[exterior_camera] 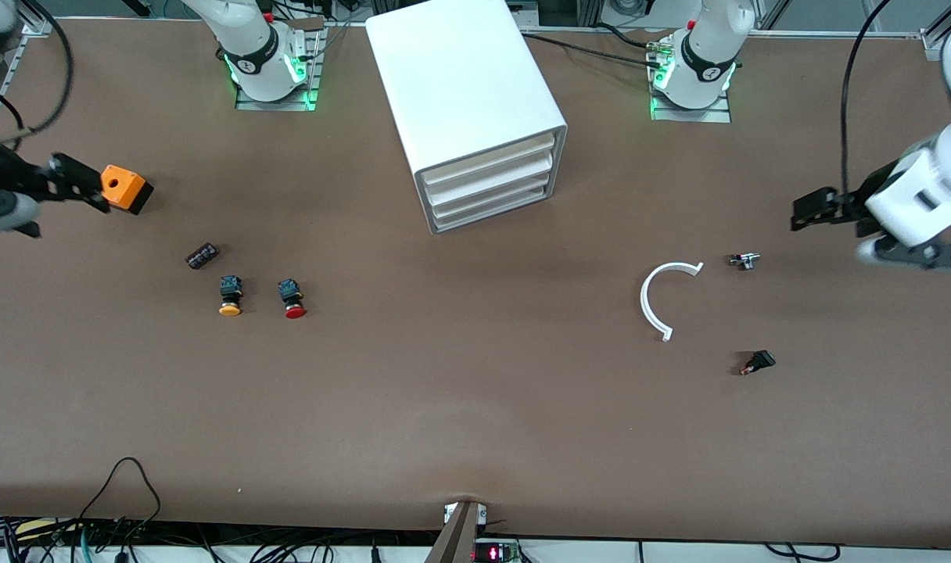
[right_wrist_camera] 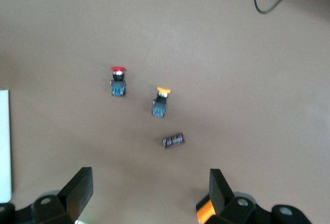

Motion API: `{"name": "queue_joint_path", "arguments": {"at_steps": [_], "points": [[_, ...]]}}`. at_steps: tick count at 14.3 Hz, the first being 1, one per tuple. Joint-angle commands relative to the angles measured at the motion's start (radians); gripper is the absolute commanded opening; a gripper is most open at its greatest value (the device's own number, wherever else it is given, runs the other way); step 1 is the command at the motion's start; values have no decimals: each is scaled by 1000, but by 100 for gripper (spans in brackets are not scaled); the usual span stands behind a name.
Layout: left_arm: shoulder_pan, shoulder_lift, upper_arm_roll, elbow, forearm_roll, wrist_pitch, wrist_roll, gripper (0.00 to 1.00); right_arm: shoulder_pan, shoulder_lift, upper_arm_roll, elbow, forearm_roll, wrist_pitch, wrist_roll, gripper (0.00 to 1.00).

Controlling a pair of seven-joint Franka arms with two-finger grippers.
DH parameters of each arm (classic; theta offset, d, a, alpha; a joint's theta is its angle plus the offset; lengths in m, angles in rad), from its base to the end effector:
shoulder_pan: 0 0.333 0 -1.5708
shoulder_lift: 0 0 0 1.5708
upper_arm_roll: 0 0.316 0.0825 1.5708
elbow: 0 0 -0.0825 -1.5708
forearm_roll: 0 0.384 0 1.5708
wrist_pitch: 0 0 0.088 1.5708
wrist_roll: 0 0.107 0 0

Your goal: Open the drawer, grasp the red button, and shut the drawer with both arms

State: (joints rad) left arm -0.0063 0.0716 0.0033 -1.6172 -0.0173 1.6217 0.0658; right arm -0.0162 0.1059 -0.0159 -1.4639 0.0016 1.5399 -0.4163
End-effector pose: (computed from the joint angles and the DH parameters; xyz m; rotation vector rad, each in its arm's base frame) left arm 0.5766 -0.0036 0.5664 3.1190 -0.1051 -0.1039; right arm 0.5838 -0.0180 0.6118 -3.0770 -0.5986 0.0457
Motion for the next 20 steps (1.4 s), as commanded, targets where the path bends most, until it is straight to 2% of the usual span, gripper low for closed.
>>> {"name": "queue_joint_path", "arguments": {"at_steps": [1, 6, 10, 14, 17, 19, 20], "points": [[-63, -115, 70, -135, -10, 84, 19, 100, -21, 8, -30, 36, -2, -49, -4, 100], [-72, -55, 50, -55, -7, 60, 25, 100, -30, 12, -46, 31, 4, -87, -12, 100], [-63, -55, 49, -52, 43, 58, 66, 100, -28, 6, -44, 28, 1, 0, -7, 100], [-67, -56, 49, -52, 45, 55, 65, 100, -28, 0, -42, 27, -5, 3, -12, 100], [-63, -58, 50, -53, 43, 53, 66, 100, -28, -6, -29, -12, -2, 54, 1, 100], [-63, -58, 50, -53, 45, 53, 66, 100, -27, -60, -22, -102, -2, 124, 2, 100], [-64, -58, 49, -53, 45, 53, 66, 100, -28, -60, -22, -104, 1, 117, 2, 100]]}}
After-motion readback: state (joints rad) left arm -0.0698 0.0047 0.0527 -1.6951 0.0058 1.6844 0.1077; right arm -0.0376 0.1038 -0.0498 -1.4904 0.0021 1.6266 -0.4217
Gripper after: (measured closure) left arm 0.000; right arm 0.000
